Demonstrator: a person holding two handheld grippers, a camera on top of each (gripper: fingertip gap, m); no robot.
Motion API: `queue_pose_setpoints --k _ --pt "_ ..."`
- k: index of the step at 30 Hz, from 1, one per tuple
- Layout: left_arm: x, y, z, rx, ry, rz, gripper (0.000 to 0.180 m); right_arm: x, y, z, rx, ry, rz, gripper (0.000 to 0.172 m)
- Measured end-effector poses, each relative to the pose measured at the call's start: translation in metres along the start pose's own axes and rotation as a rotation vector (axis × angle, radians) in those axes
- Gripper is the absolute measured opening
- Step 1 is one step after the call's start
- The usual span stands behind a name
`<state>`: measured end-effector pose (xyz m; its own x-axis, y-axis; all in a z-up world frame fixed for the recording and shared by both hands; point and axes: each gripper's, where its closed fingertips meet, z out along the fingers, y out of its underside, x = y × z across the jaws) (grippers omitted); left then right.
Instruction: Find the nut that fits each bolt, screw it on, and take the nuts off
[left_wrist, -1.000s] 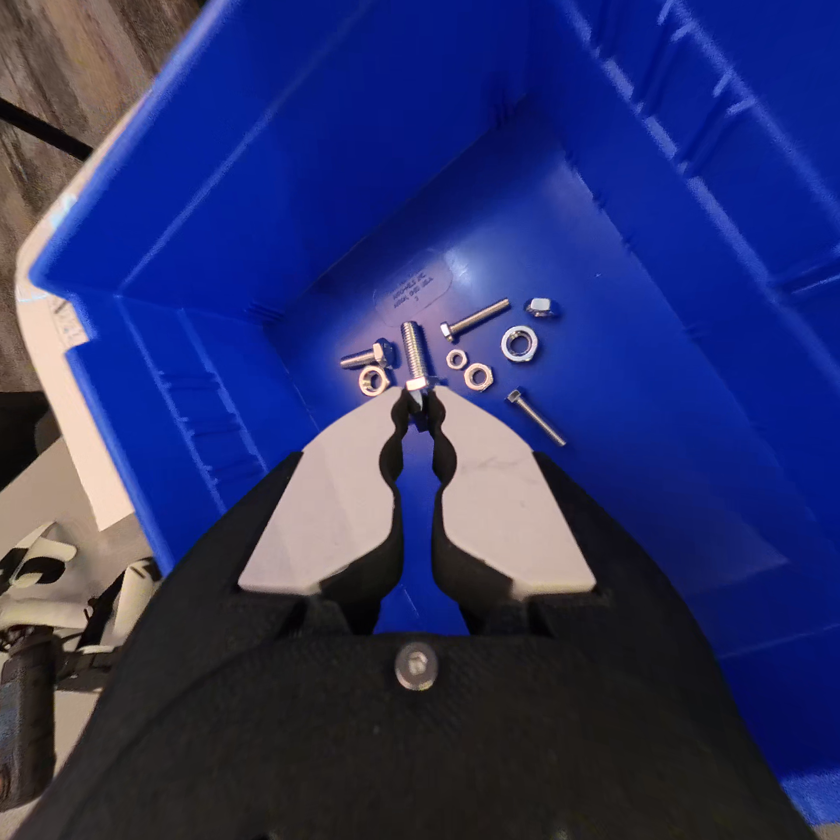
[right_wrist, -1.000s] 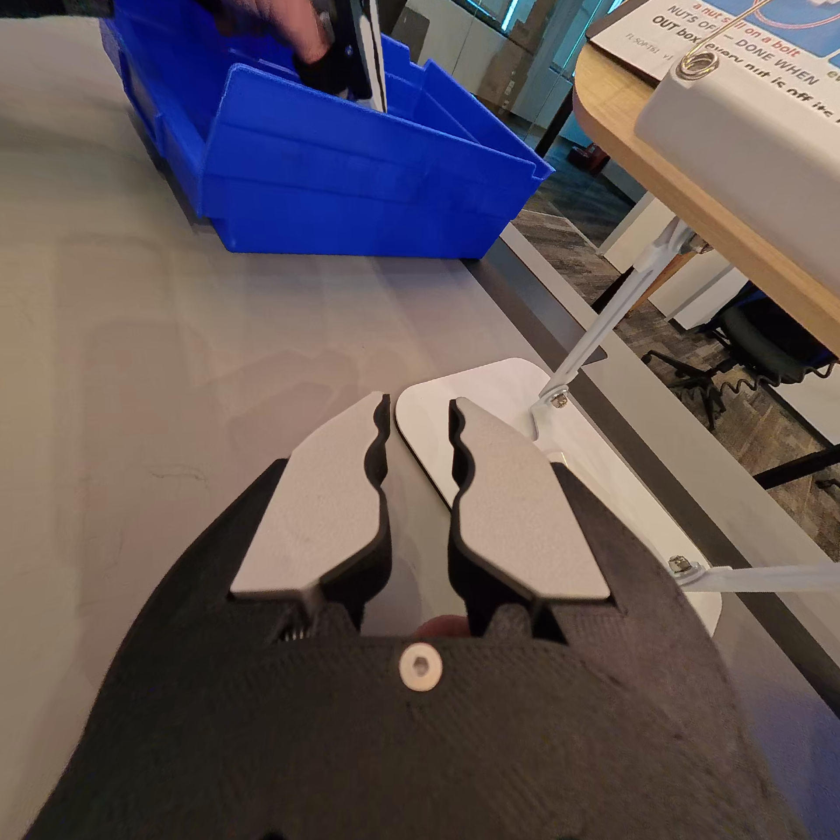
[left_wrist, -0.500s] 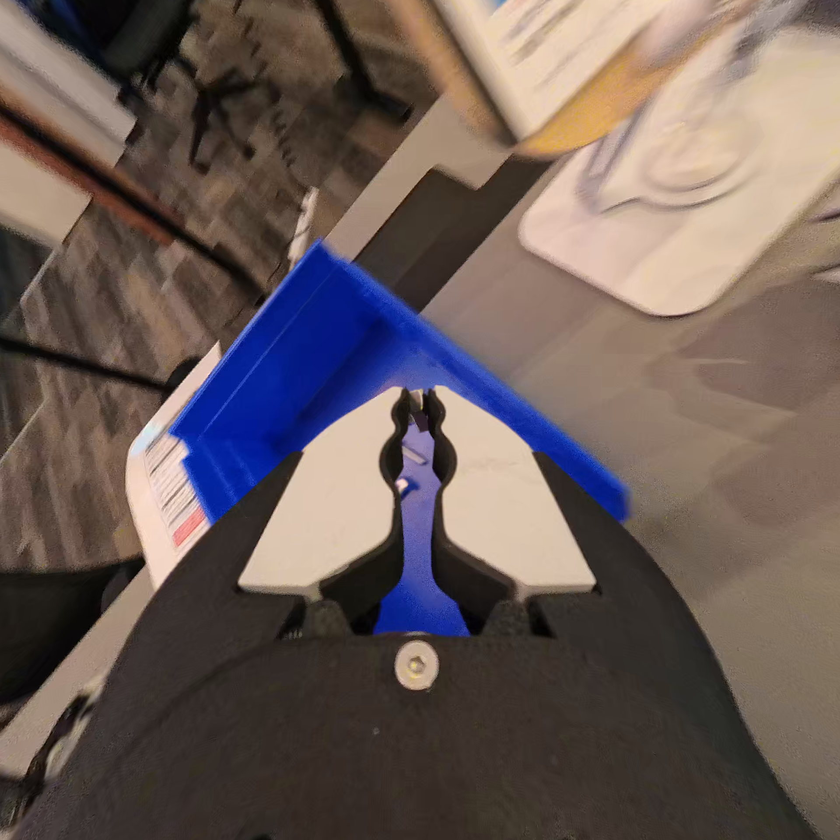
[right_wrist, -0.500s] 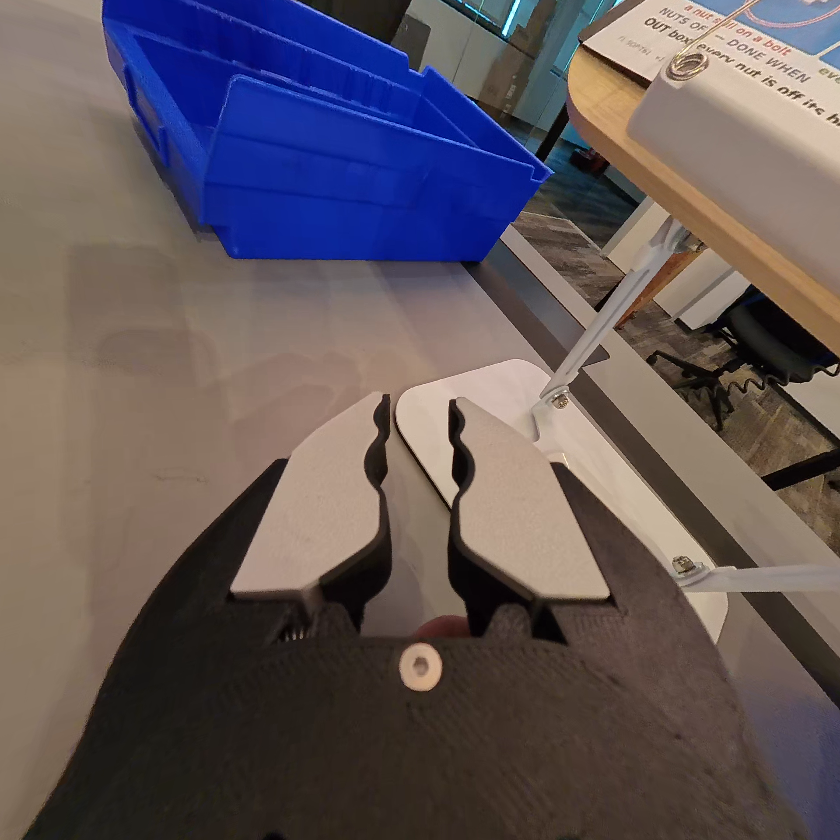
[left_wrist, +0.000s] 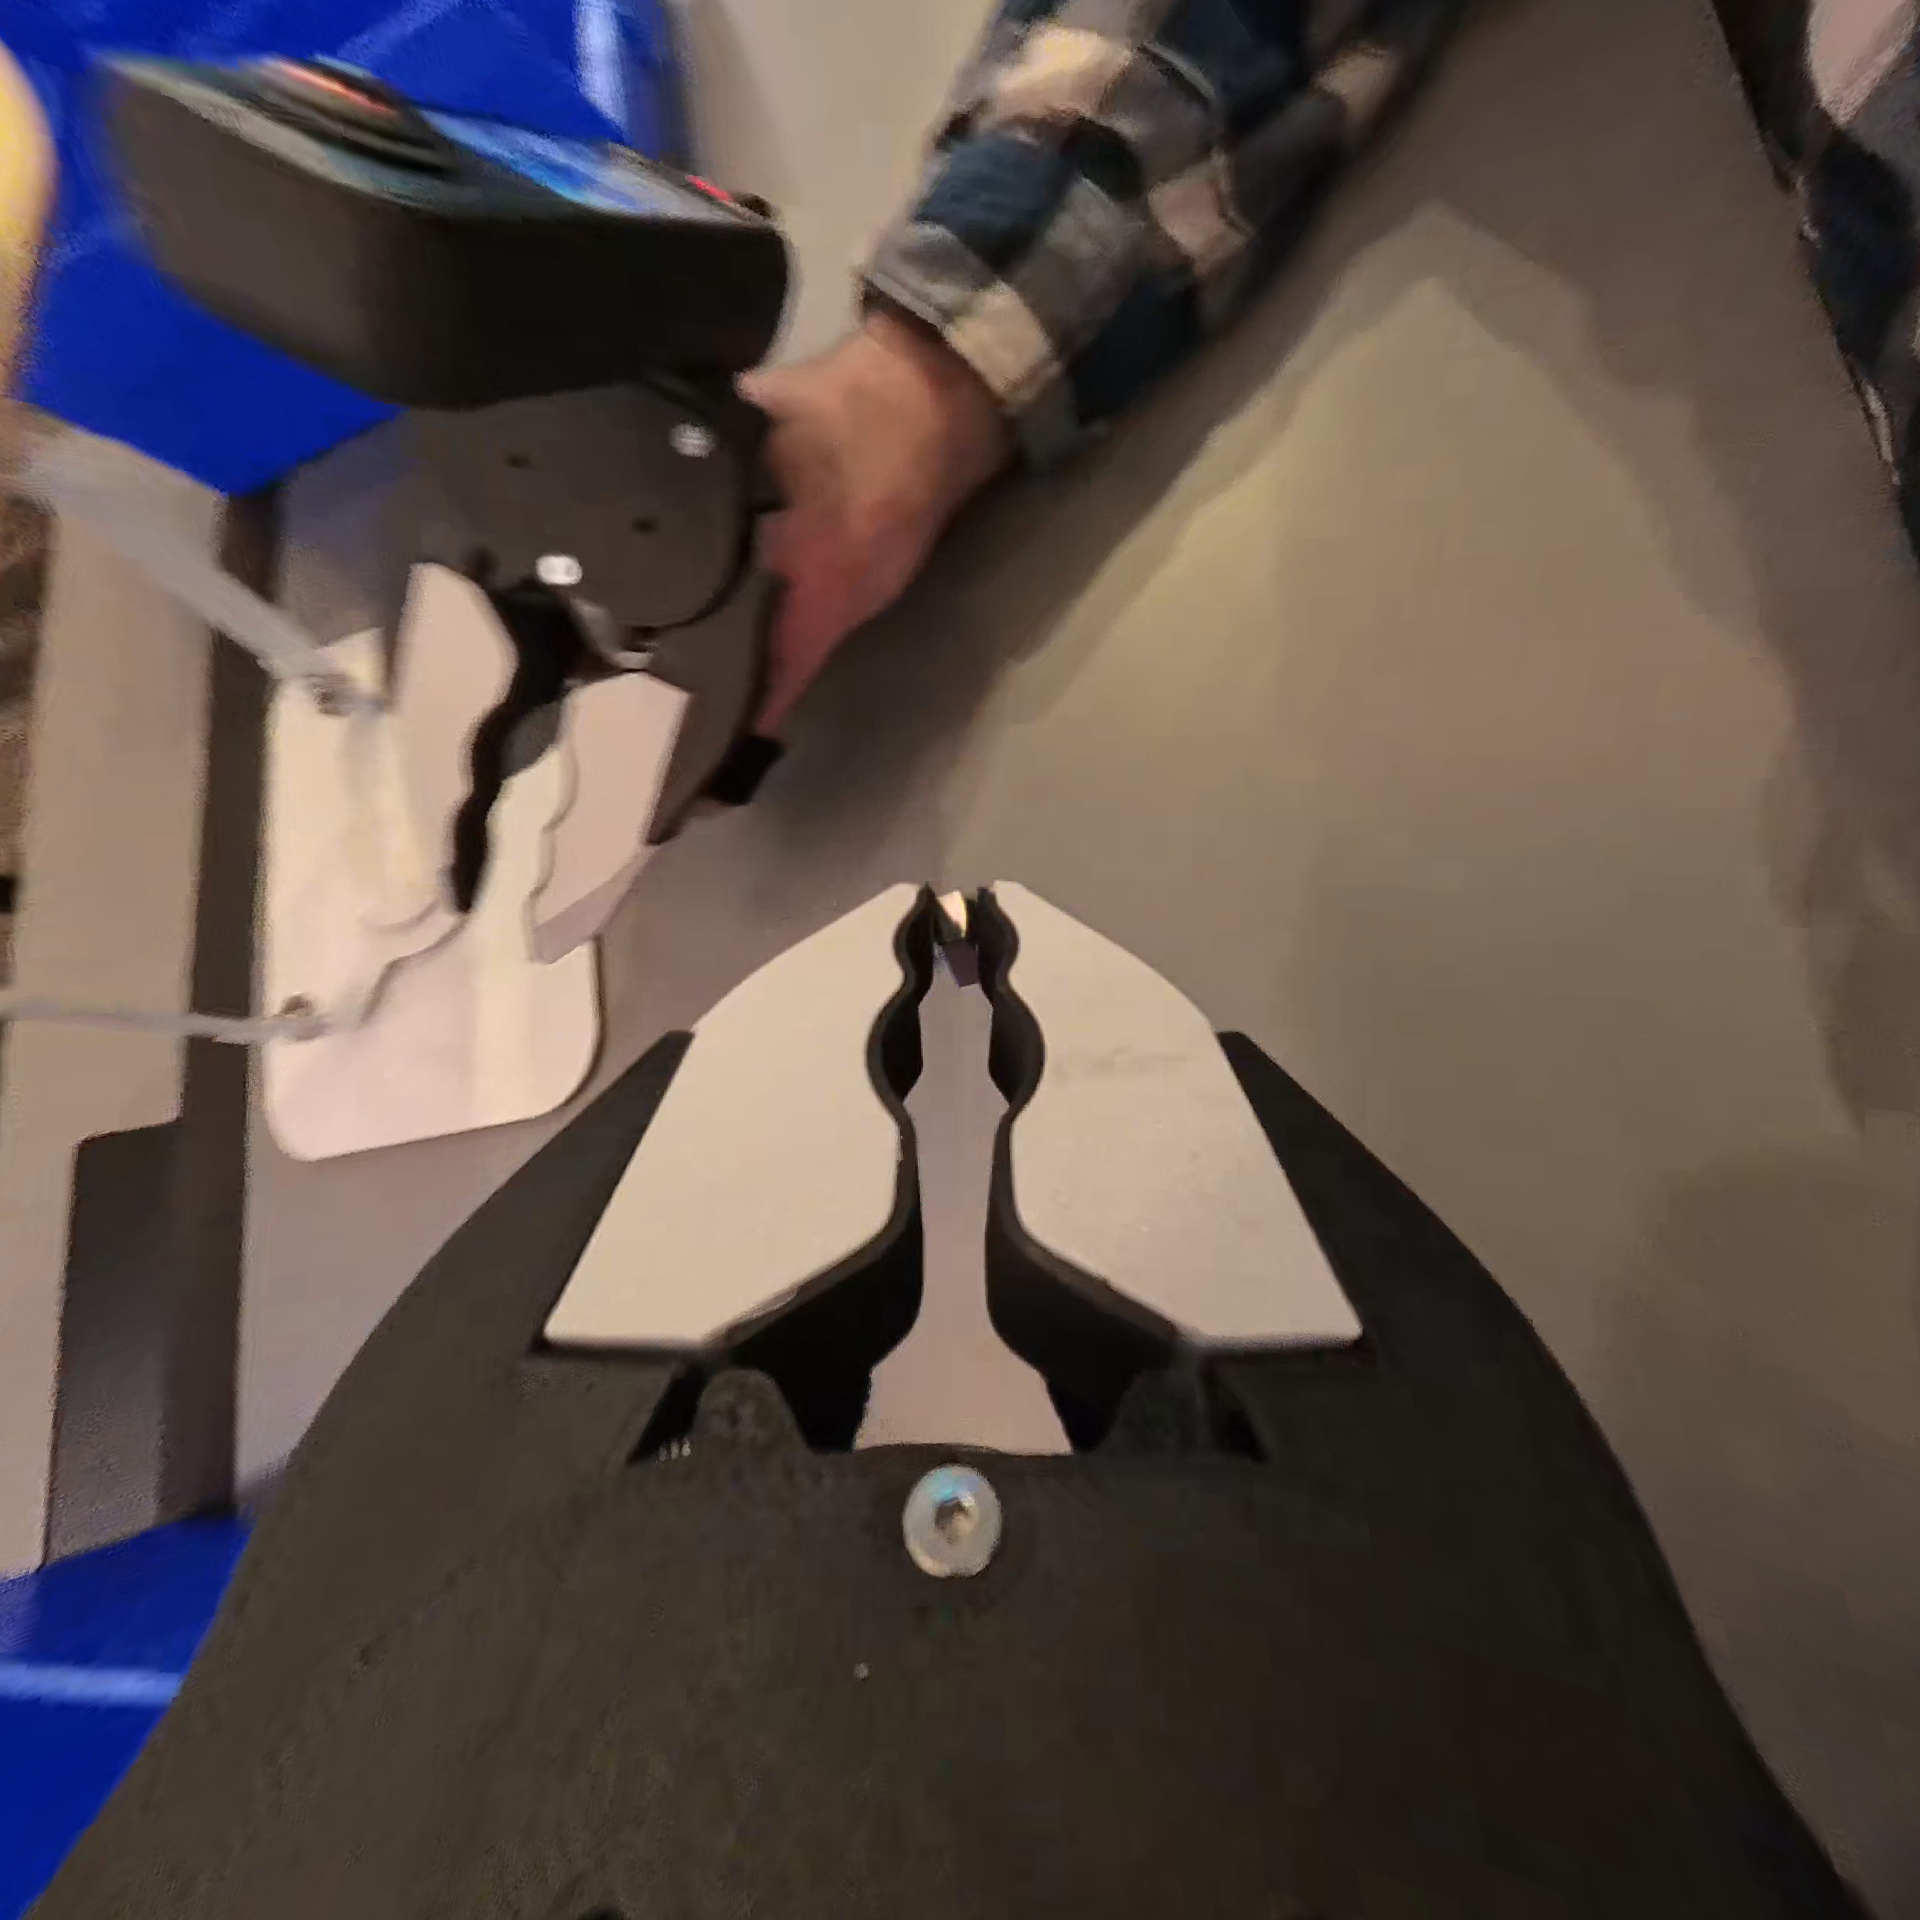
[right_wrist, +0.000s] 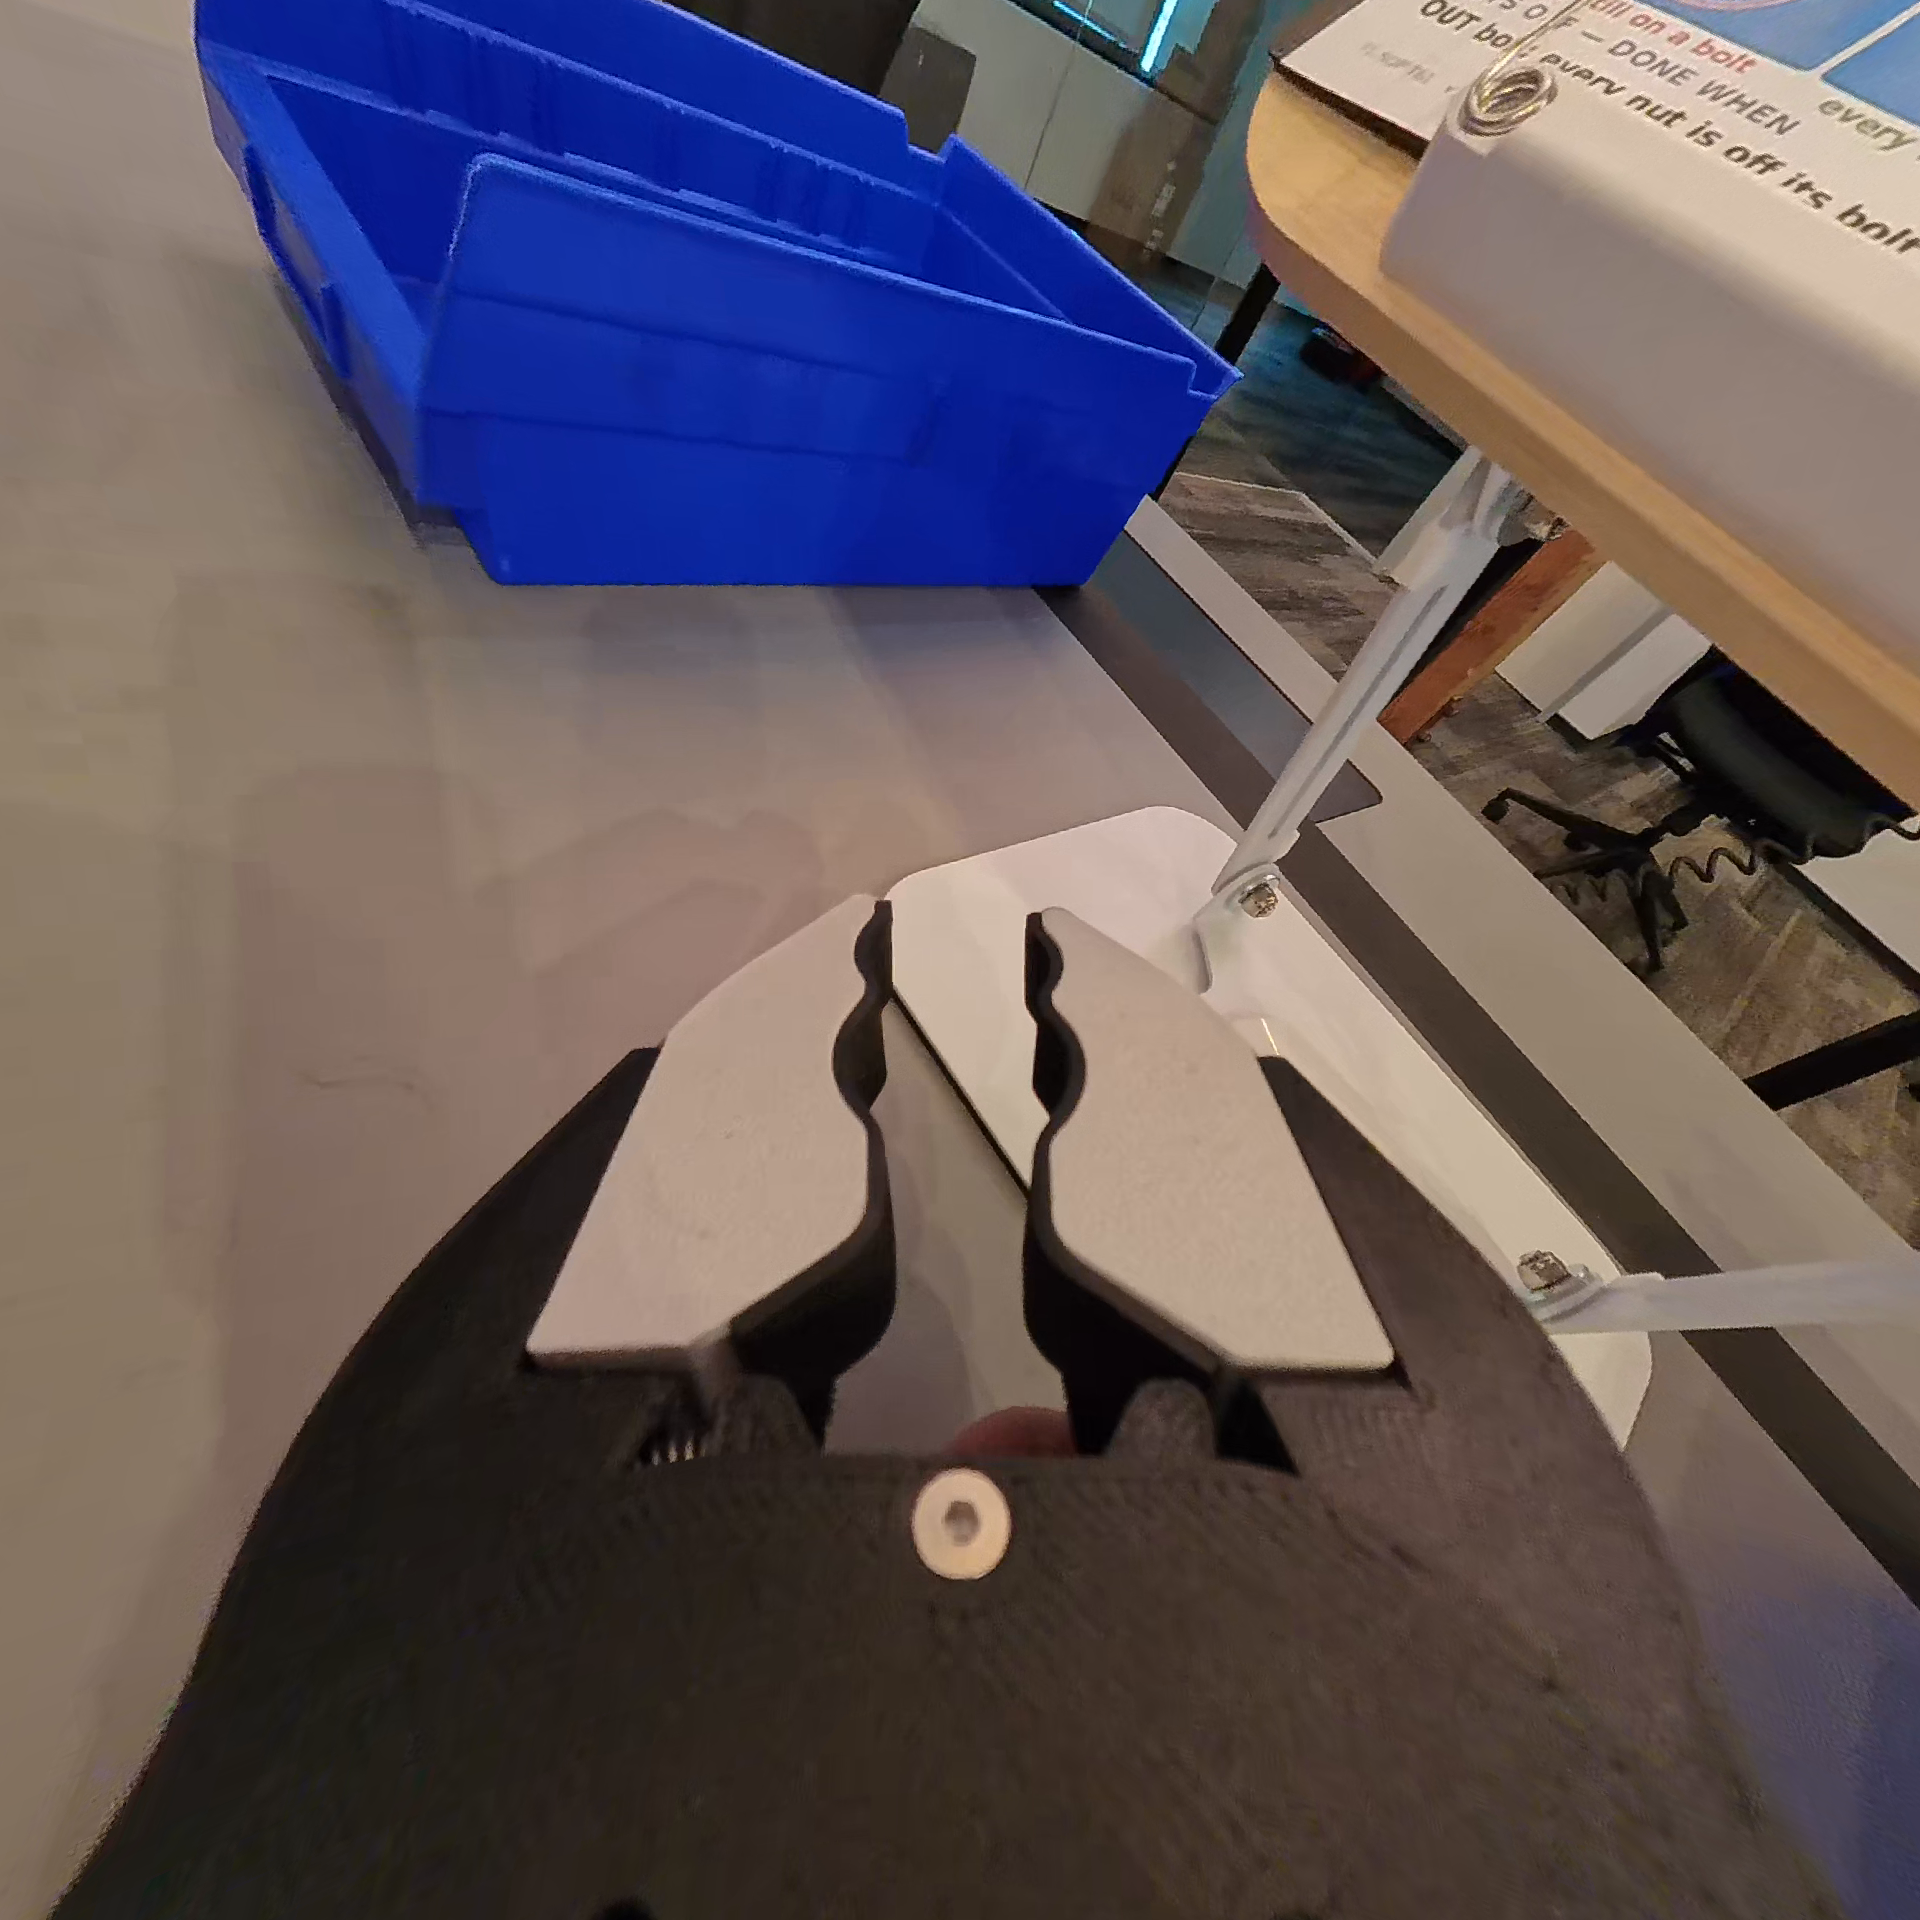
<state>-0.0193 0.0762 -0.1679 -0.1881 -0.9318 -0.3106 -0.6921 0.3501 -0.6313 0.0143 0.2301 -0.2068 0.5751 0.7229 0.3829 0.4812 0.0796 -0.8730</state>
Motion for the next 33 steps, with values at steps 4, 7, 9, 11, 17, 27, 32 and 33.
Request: queue_pose_setpoints --k 4,7,9,11,17,27,32,33 --pt "0.023 0.010 0.029 -0.034 0.119 0.028 0.007 0.000 0.000 0.000 -0.001 -0.004 -0.001 0.025" --pt "0.032 0.017 0.038 -0.020 0.181 0.028 0.007 -0.002 0.000 0.000 -0.004 -0.007 -0.010 0.025" --pt "0.038 0.020 0.041 -0.006 0.215 0.031 0.007 -0.003 0.001 0.001 -0.006 -0.014 -0.013 0.025" --pt "0.040 0.026 0.045 -0.018 0.233 0.028 0.007 -0.003 0.001 0.001 -0.006 -0.019 -0.011 0.025" --pt "0.045 0.036 0.053 -0.036 0.279 0.012 0.007 -0.004 0.001 0.001 -0.005 -0.019 -0.019 0.024" --pt "0.054 0.050 0.063 -0.091 0.330 -0.004 0.007 -0.005 0.001 0.001 -0.008 -0.024 -0.027 0.025" --pt "0.054 0.051 0.065 -0.093 0.337 -0.021 0.014 -0.006 0.001 0.001 -0.009 -0.025 -0.030 0.024" --pt "0.053 0.051 0.065 -0.095 0.331 -0.028 0.024 -0.006 0.001 0.001 -0.009 -0.025 -0.031 0.024"
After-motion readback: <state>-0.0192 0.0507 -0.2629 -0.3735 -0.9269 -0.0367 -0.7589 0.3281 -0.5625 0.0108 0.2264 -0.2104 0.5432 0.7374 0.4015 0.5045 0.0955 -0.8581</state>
